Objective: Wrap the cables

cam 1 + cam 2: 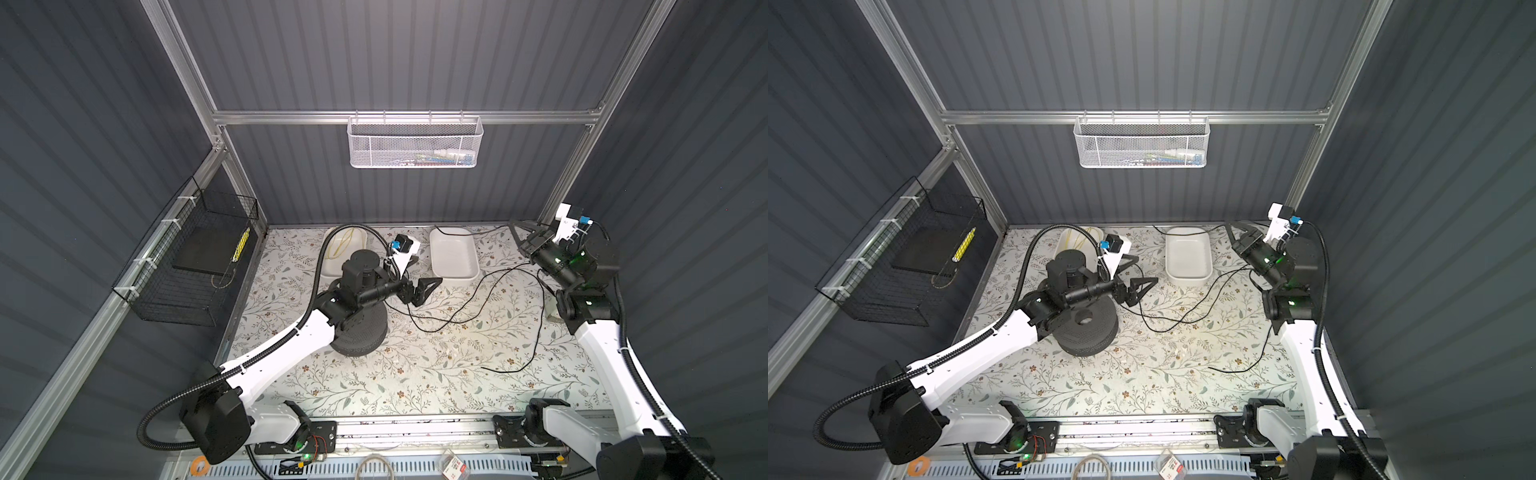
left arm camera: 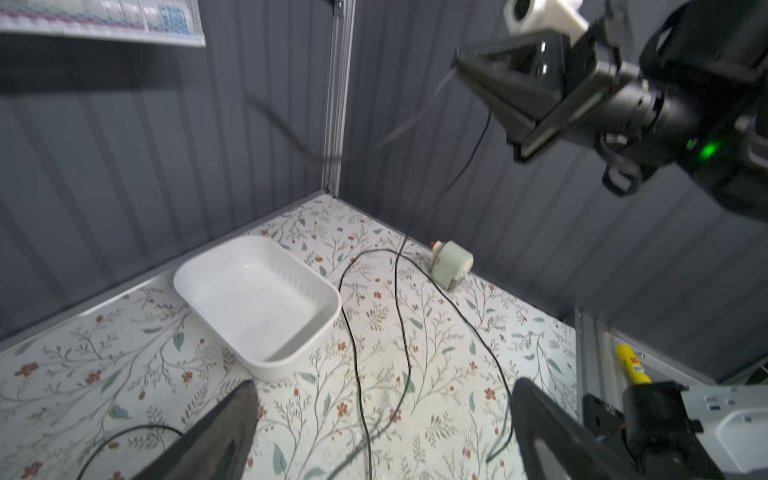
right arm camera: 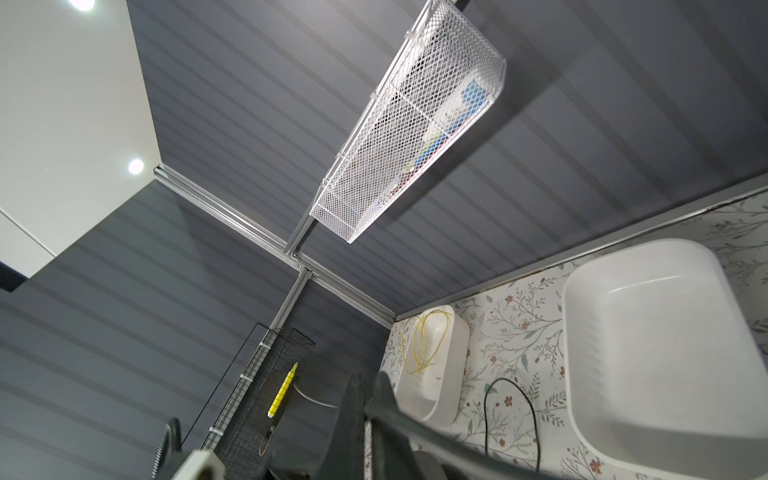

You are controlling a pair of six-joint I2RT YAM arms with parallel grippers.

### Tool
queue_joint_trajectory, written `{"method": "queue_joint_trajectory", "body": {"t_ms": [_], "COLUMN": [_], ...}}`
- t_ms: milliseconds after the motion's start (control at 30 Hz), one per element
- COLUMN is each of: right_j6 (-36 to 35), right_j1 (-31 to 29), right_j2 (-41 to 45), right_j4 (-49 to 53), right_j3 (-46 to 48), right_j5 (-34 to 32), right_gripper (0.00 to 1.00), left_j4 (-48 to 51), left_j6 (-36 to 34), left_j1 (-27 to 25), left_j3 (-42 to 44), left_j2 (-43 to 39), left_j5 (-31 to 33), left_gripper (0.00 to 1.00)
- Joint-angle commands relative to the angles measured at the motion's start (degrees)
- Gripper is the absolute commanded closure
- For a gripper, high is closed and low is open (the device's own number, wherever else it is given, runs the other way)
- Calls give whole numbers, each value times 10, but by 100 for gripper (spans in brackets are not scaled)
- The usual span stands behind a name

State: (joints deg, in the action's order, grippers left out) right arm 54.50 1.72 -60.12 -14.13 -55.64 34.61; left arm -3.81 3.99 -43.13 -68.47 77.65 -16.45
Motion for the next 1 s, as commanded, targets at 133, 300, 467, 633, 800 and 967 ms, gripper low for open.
{"method": "queue_joint_trajectory", "body": {"t_ms": [133,300,467,633,800,967], "right_j6": [-178,-230,-275,-276,-277,-285], "right_j1": [-49,-83,-107,-114,-121,-125], "right_j2": [8,5,-5,-10,-7,-14], "right_j4": [165,210,261,266,263,269], "right_j3": [-15,-23,-60,-65,-61,-55], "right_j5": [45,38,39,42,41,30], "right_gripper": [100,100,100,100,100,100], "left_j4": [439,560,591,482,461,416], "left_j6": [-224,-276,-273,-244,-233,-214], "left_j1": [6,5,-2,-9,-9,-9], "left_j3": [-410,-533,-510,-368,-308,-251], "left_j2": [140,224,282,230,218,180], "left_j5": [34,-5,-82,-125,-112,-99], "left_gripper": [18,17,17,15,25,68]}}
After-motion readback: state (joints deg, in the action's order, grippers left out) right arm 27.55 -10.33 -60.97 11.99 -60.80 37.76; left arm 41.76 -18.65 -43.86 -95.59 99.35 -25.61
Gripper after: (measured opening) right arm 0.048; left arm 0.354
